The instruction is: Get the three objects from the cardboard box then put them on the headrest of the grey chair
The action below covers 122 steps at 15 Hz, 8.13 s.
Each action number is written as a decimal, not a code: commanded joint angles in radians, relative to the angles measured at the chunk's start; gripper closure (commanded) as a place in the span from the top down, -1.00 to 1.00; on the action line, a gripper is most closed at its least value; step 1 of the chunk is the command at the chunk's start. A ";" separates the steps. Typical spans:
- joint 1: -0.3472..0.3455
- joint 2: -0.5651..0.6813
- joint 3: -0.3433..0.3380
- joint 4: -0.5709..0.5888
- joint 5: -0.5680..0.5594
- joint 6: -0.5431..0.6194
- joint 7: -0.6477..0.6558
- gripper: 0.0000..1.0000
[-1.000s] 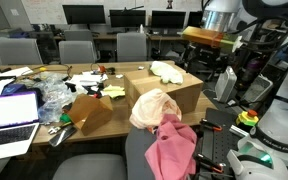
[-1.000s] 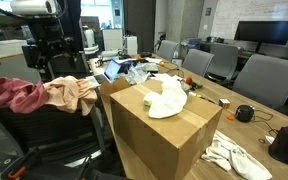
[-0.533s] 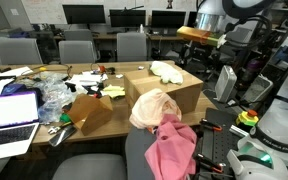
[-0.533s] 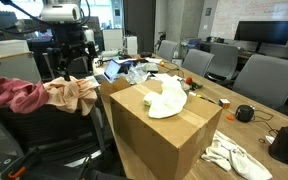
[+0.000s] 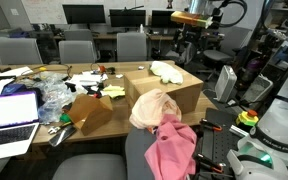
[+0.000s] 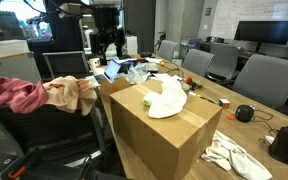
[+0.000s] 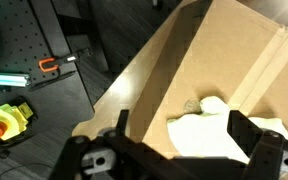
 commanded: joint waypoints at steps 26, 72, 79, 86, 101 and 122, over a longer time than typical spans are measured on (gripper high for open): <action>0.080 0.422 -0.101 0.420 -0.063 -0.129 -0.232 1.00; 0.189 0.867 -0.286 0.406 -0.398 0.368 0.226 1.00; 0.185 0.861 -0.282 0.400 -0.387 0.368 0.230 -0.16; 0.188 0.797 -0.271 0.351 -0.367 0.375 0.220 -1.00; 0.180 0.242 -0.134 -0.017 -0.391 0.335 0.285 -0.98; 0.088 -0.096 0.048 0.115 -0.147 0.108 0.165 -0.98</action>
